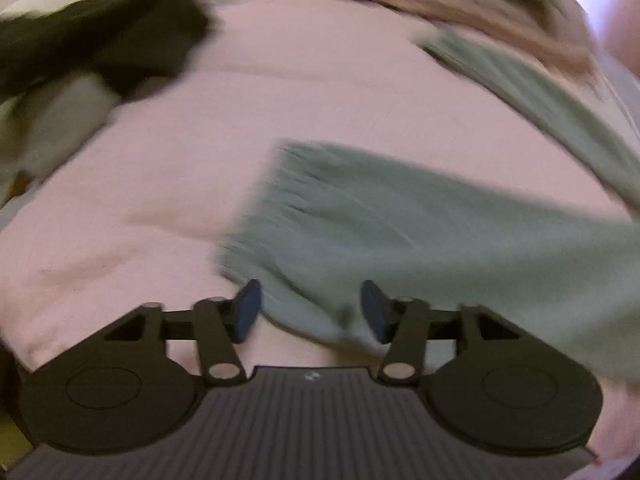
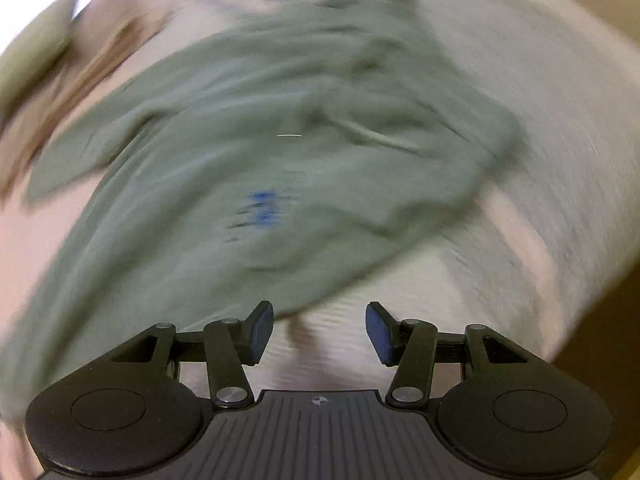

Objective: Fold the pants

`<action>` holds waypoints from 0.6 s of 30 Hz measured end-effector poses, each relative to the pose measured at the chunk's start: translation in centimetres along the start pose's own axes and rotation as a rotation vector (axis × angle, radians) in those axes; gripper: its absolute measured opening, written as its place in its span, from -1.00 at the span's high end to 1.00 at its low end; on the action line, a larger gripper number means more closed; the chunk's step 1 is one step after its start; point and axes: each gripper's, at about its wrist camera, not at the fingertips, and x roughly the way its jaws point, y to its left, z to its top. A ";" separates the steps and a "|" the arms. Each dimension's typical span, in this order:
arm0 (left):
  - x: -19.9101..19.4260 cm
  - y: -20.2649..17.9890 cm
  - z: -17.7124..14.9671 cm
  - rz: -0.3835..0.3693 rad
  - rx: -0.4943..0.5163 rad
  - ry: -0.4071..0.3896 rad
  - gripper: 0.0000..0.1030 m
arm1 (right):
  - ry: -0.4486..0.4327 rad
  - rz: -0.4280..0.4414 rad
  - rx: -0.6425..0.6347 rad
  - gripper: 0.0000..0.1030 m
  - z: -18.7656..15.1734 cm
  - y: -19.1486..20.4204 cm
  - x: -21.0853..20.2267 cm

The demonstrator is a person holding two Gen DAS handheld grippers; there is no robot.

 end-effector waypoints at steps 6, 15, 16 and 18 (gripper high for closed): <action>7.7 -0.2 6.3 -0.081 0.128 -0.017 -0.44 | -0.083 0.008 0.280 0.01 2.1 -6.1 0.8; 11.0 -0.8 10.0 -0.147 0.247 -0.211 0.51 | -0.148 -0.086 0.231 0.01 1.2 -4.6 0.4; 11.8 -0.7 10.0 -0.140 0.254 -0.179 0.51 | -0.156 -0.129 0.199 0.01 0.8 -3.9 0.5; 13.1 -1.5 9.0 -0.081 0.360 -0.122 0.45 | -0.201 -0.206 0.112 0.01 0.3 -2.1 0.2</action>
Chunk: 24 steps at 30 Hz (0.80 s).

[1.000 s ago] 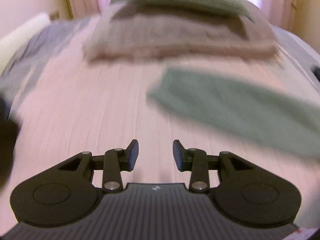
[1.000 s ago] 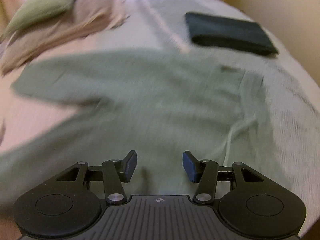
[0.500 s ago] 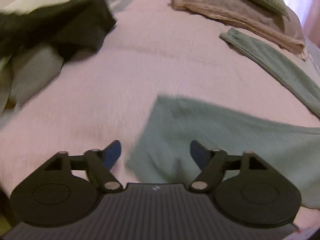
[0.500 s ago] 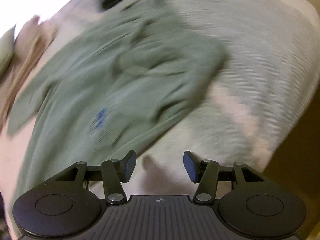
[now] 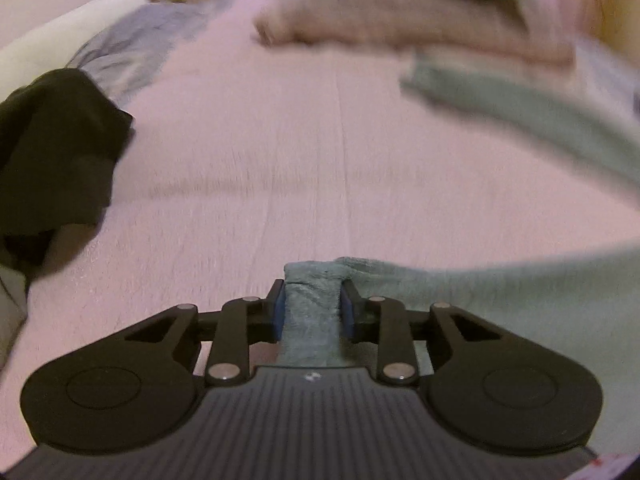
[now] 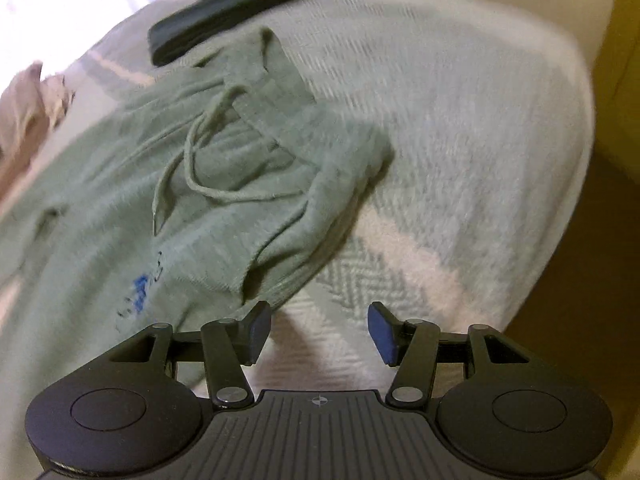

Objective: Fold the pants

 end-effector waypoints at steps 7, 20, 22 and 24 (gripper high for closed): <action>-4.0 0.8 0.4 0.103 -0.063 -0.066 -0.38 | -0.130 0.065 -0.361 0.01 -1.7 6.8 -2.0; -4.5 2.1 1.2 -0.119 0.097 0.016 -0.70 | -0.131 0.163 -0.407 0.01 -3.3 9.7 -0.9; -4.7 4.2 1.4 -0.349 -0.003 0.057 -0.72 | -0.127 0.171 -0.410 0.01 -3.3 9.9 -1.2; -5.0 5.6 1.3 -0.429 -0.097 0.074 -0.61 | -0.134 0.167 -0.416 0.01 -3.5 10.1 -1.5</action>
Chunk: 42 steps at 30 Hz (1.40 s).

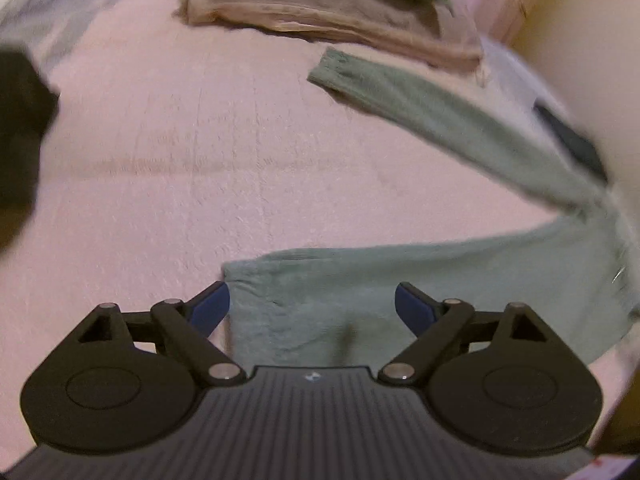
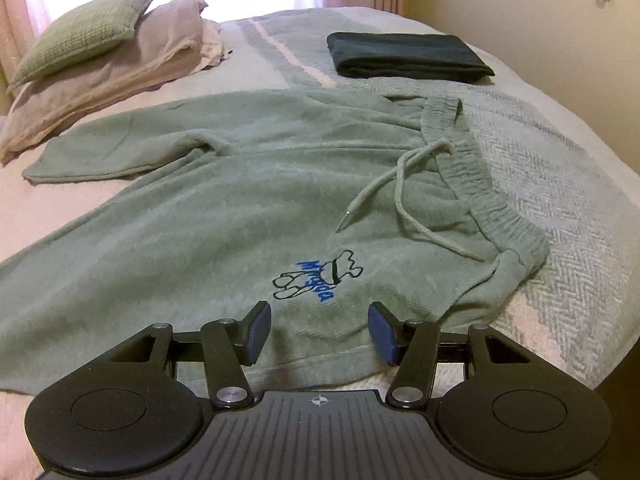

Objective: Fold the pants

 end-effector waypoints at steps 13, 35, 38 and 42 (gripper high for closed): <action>-0.2 -8.6 -9.6 0.310 0.133 0.056 0.54 | 0.218 -0.057 -0.043 0.00 -2.5 2.0 -0.1; -21.6 -24.5 -6.7 0.267 0.186 0.148 -0.36 | 0.132 0.144 -0.024 -0.30 1.6 10.9 -24.7; -22.2 -25.0 -6.6 0.247 0.195 0.146 -0.36 | 0.139 0.137 -0.031 -0.30 1.4 11.0 -25.0; -22.4 -24.9 -6.6 0.238 0.200 0.155 -0.36 | 0.160 0.133 -0.030 -0.30 1.2 11.2 -24.9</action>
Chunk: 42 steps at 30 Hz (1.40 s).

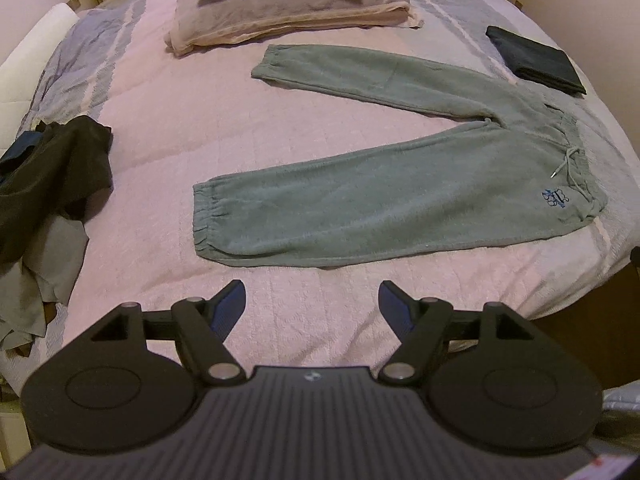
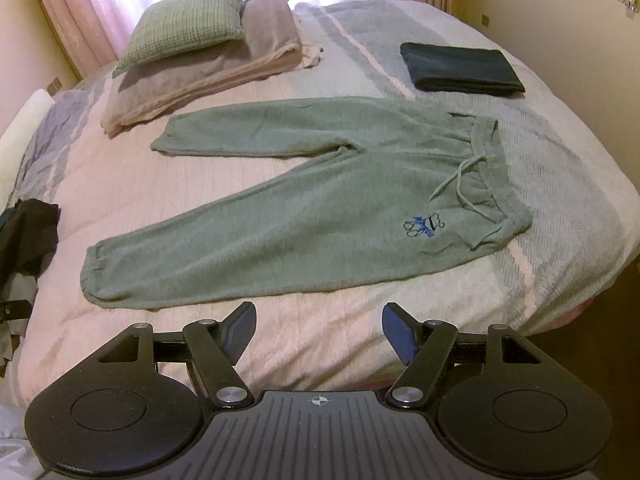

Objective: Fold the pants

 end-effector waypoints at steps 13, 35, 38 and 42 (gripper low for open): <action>2.6 -0.7 1.1 0.020 0.013 0.061 -0.36 | 0.053 -0.001 0.017 -0.30 0.8 -1.5 2.5; 26.8 -11.5 25.2 -0.145 0.316 -0.164 -0.37 | -0.017 -0.019 -0.194 -0.30 24.1 -20.1 24.3; 32.3 -13.6 31.8 -0.191 0.468 -0.251 -0.32 | -0.056 0.019 -0.275 -0.30 29.2 -21.4 29.4; 38.2 -15.3 39.3 -0.203 0.608 -0.303 -0.20 | -0.051 0.070 -0.366 -0.29 34.1 -22.4 36.0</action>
